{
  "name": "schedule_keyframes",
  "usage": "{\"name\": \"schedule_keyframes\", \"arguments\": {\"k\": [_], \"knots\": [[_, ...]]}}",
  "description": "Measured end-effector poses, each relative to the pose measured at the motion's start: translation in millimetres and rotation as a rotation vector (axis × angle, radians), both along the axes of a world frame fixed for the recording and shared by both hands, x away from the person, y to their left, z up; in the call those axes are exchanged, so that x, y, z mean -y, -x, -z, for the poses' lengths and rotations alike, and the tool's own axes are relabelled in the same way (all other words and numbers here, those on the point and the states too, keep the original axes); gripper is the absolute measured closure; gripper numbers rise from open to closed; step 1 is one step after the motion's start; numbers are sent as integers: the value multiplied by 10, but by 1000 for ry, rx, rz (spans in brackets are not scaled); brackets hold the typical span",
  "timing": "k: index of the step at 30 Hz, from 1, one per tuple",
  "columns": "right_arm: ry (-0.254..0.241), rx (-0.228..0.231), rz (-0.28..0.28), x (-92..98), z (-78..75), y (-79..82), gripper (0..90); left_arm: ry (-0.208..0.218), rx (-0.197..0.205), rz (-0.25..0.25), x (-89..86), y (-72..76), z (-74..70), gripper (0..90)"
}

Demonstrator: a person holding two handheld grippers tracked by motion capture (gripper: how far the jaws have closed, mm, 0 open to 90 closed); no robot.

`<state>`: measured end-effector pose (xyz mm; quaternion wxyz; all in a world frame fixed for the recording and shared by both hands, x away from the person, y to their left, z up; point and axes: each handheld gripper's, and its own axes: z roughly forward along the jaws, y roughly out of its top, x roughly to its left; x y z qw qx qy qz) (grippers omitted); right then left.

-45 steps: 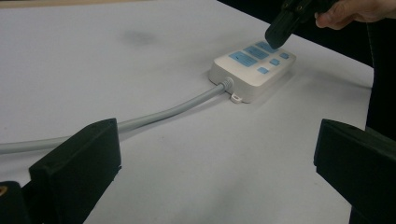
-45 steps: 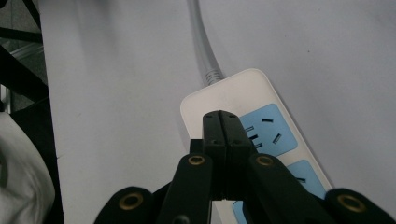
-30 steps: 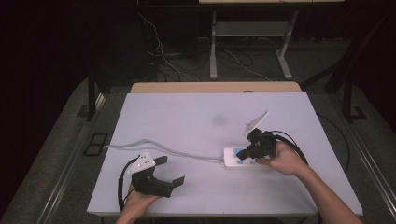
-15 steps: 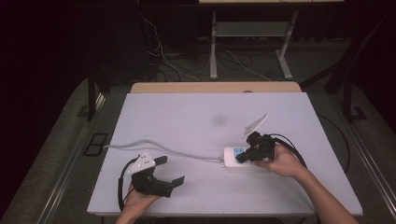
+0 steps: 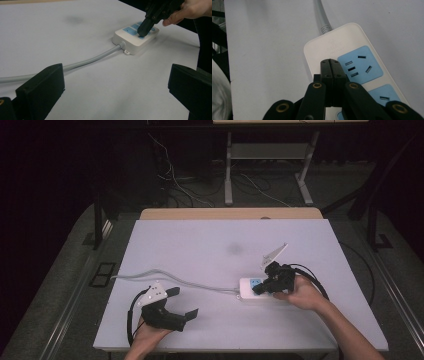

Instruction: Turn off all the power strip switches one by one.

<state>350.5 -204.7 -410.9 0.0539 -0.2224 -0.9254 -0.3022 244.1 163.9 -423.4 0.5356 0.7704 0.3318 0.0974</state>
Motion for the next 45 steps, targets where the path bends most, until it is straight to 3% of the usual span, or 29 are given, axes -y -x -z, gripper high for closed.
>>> {"name": "schedule_keyframes", "arguments": {"k": [17, 23, 25, 27, 32, 39, 45], "knots": [[3, 60, -17, -7, 5, 52, 900, -5, -3, 0, 1, -6, 8, 0], [10, 35, -13, 3, -4, 48, 900, -4, -3, 0, -3, -6, 7, 0], [-10, 42, -12, 25, -26, 51, 900, -4, -4, -1, -5, -9, 8, 0], [12, 52, -13, 36, -35, 59, 900, -4, -5, -1, -2, -11, 10, 0], [13, 46, -7, 75, -41, 65, 898, -3, -5, 0, 4, -10, 13, 0], [-41, 54, 42, 159, -149, 75, 890, -3, -6, 1, -2, -9, 12, 0], [-59, 72, 96, 274, -229, 100, 853, 1, -6, 2, 3, -4, 11, 0]]}}
